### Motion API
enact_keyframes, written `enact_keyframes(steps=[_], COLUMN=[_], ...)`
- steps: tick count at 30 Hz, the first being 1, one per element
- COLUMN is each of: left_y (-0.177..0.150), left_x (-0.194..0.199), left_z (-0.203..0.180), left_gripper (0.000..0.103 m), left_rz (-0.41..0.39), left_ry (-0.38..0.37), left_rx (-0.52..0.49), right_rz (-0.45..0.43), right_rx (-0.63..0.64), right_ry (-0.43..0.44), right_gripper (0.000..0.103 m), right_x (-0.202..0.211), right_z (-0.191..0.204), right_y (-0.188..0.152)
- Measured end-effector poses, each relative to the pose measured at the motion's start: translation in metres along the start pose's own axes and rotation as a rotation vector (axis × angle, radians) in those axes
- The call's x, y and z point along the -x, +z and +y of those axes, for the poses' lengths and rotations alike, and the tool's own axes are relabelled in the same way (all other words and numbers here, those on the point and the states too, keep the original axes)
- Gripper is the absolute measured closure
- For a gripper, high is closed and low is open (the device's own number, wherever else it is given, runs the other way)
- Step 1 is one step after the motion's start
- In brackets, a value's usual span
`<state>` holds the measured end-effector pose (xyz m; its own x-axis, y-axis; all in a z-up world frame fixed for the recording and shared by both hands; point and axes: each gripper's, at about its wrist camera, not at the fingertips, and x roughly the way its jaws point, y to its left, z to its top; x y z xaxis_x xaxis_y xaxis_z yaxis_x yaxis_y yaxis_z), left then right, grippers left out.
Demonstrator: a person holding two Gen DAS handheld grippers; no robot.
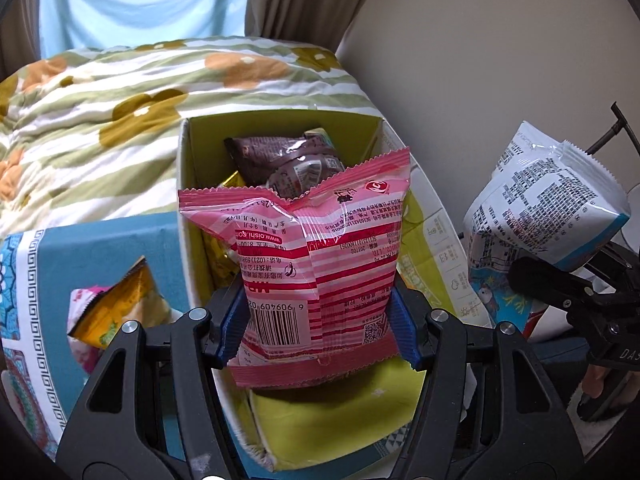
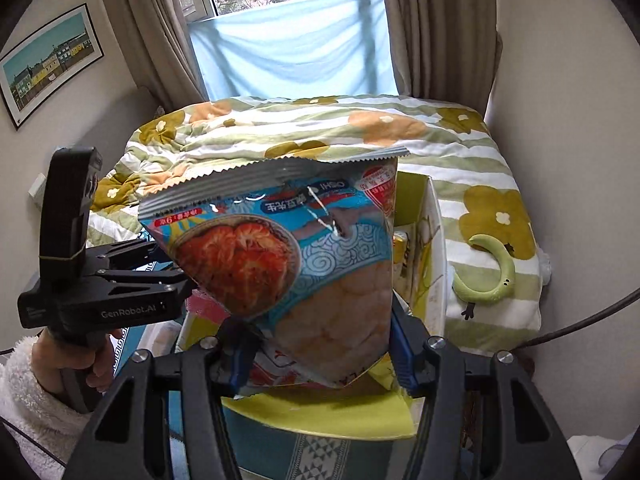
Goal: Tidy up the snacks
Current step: 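Carry both bags into the cardboard box and open both grippers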
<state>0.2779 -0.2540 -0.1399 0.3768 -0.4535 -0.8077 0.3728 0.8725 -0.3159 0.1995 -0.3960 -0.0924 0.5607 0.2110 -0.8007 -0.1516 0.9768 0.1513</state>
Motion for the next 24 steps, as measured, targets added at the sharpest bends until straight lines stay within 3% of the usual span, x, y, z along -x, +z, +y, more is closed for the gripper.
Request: enact_keyframes(steps=[3,5,7,14,24], left_y=[0.004,0.006,0.004,-0.003,-0.02], left_x=[-0.02,-0.027,-0.026,0.003,0.029], left_z=[0.001,0.005,0.008,0.011,0.017], left_gripper=[0.041,0.015,0.007,0.007,0.007], left_rz=[0.026,0.033,0.015,-0.039,-0.082], left_ry=[0.041,0.05,0.059,0.152,0.263], left_rx=[0.04,0.072,0.087,0.085,0.086], right_rz=[0.012,0.018,0.016,0.003,0.097], right_rx=[-0.002,-0.005,-0.01,-0.015,-0.04], right_ry=[0.013,0.022,0.034,0.07,0.078], right_gripper=[0.051,0.051,0.051,0.051,0.049], right_x=[-0.003,-0.006,-0.007,-0.013,-0.059], right_z=[-0.017,-0.026,-0.032,-0.045,-0.053], right_y=[0.0,0.001,0.002,0.006,0.012])
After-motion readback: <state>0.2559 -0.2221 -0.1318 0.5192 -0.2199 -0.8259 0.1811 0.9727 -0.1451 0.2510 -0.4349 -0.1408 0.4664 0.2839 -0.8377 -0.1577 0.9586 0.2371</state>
